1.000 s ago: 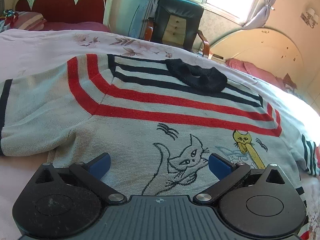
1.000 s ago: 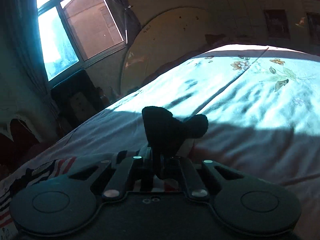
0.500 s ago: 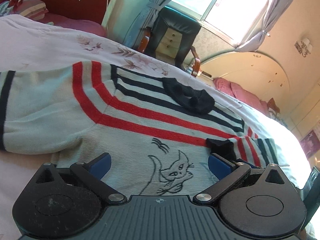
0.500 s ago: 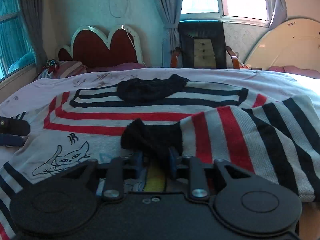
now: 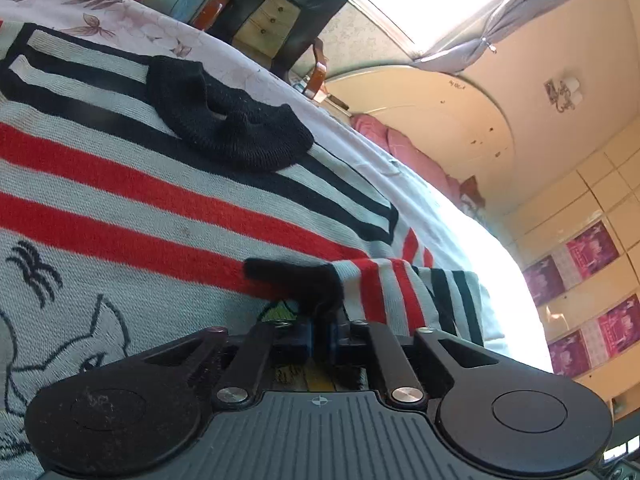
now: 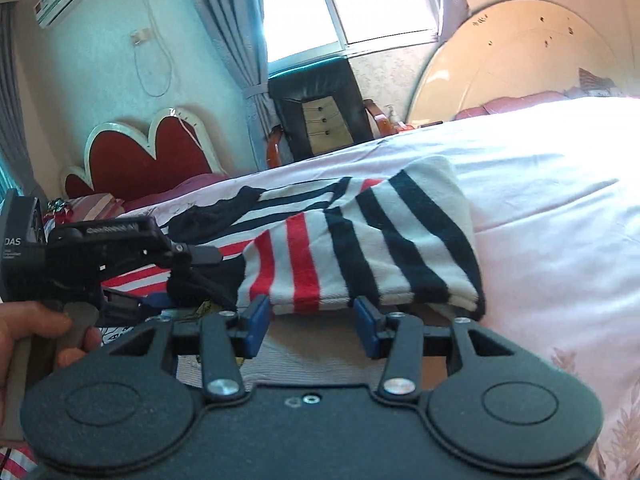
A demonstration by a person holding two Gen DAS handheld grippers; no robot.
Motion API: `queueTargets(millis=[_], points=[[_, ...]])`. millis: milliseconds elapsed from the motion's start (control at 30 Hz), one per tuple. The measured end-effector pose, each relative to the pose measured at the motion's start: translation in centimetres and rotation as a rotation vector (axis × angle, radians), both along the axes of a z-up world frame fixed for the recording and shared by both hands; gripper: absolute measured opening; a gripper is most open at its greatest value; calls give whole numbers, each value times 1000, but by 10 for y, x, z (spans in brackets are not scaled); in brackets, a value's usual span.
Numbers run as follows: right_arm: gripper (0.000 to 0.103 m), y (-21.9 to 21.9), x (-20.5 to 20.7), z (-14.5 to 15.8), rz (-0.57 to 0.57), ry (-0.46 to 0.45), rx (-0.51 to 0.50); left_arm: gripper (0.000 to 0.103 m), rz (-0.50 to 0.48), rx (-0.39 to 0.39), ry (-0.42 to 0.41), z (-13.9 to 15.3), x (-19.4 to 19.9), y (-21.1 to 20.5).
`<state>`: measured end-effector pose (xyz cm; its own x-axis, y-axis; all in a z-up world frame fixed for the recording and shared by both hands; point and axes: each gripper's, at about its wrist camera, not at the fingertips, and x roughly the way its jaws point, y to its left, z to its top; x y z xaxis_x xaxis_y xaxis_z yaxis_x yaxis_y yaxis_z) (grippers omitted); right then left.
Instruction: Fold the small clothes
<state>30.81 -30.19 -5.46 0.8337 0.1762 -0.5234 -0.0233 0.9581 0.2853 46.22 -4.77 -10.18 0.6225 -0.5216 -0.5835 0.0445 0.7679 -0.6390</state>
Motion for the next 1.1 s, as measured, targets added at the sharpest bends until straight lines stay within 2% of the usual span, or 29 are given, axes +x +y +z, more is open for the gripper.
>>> queueTargets(millis=[33, 100, 167, 233, 400, 633, 767, 800, 867, 967, 1033, 1100], points=[[45, -4, -2, 0, -10, 3, 10, 5, 17, -11, -29, 5, -1, 5], [46, -13, -5, -3, -31, 10, 42, 5, 43, 43, -100, 23, -8, 19], [48, -19, -6, -4, -46, 12, 87, 5, 63, 99, -135, 34, -15, 40], [50, -26, -4, -7, -58, 15, 149, 5, 93, 140, -132, 36, -19, 57], [53, -36, 12, -20, -81, 40, 306, 5, 145, 121, -85, 20, -26, 92], [52, -58, 40, -44, -108, 123, 592, 5, 182, 114, -83, 7, -35, 104], [50, -74, 45, -53, -168, 120, 728, 5, 205, 124, -118, 12, -43, 111], [38, -76, 46, -54, -172, 120, 746, 5, 208, 130, -112, 10, -43, 112], [7, -75, 47, -53, -168, 107, 705, 5, 209, 160, -74, 2, -40, 114], [6, -64, 54, -56, -176, 170, 540, 5, 210, 183, -40, -11, -37, 113], [5, -57, 52, -53, -155, 161, 476, 5, 213, 187, -45, -11, -37, 112], [19, -50, 48, -38, -128, 158, 393, 5, 212, 193, -49, -11, -38, 110]])
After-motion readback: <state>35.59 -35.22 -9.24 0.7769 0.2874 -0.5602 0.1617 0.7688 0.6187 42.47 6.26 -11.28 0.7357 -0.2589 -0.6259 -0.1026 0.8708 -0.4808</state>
